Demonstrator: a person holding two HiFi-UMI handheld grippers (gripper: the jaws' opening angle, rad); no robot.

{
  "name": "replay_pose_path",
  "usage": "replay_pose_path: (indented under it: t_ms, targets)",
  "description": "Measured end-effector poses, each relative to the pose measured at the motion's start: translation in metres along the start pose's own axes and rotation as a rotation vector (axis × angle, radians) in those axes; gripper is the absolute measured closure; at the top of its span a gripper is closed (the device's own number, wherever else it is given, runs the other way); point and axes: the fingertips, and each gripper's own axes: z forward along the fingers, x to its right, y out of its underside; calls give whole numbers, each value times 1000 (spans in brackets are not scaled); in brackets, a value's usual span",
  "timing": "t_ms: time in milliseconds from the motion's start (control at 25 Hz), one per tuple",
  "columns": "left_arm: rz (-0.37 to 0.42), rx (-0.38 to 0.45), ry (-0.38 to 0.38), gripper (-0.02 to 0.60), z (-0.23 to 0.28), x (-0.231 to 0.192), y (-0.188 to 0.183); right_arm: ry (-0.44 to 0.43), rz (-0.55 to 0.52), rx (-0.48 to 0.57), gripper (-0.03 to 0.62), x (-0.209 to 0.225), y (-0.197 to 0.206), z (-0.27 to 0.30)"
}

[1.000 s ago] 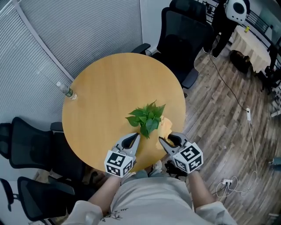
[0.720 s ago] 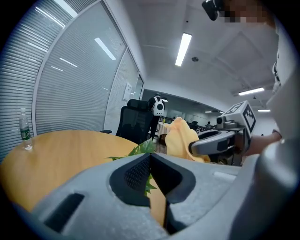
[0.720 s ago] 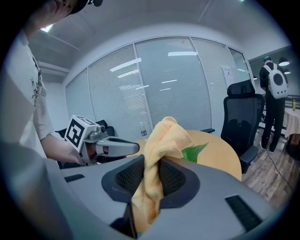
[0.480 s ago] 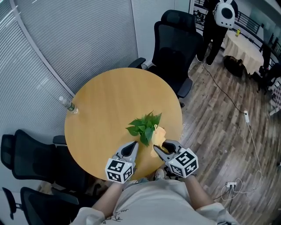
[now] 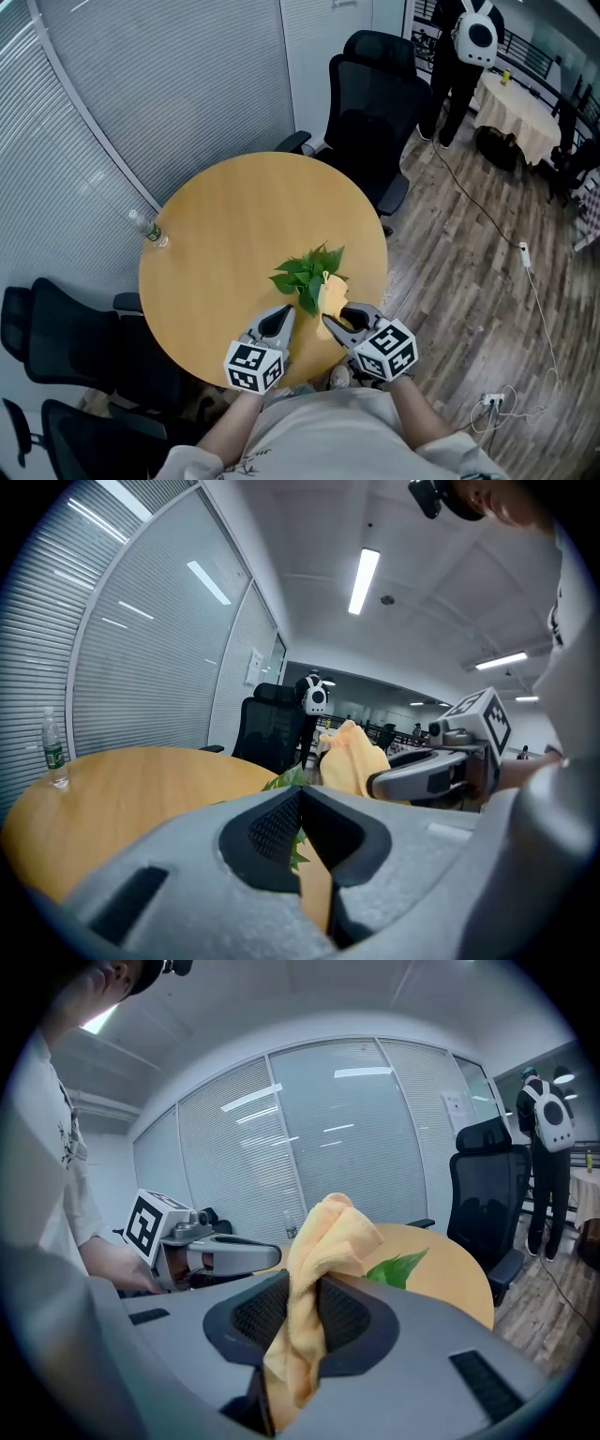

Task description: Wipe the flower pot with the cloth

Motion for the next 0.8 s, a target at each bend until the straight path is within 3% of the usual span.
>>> replay_pose_path:
  t_ms: [800]
  targets:
    - [-13,-1,10,571,6,4,3,-30,-17,-9,513,0,-4,1]
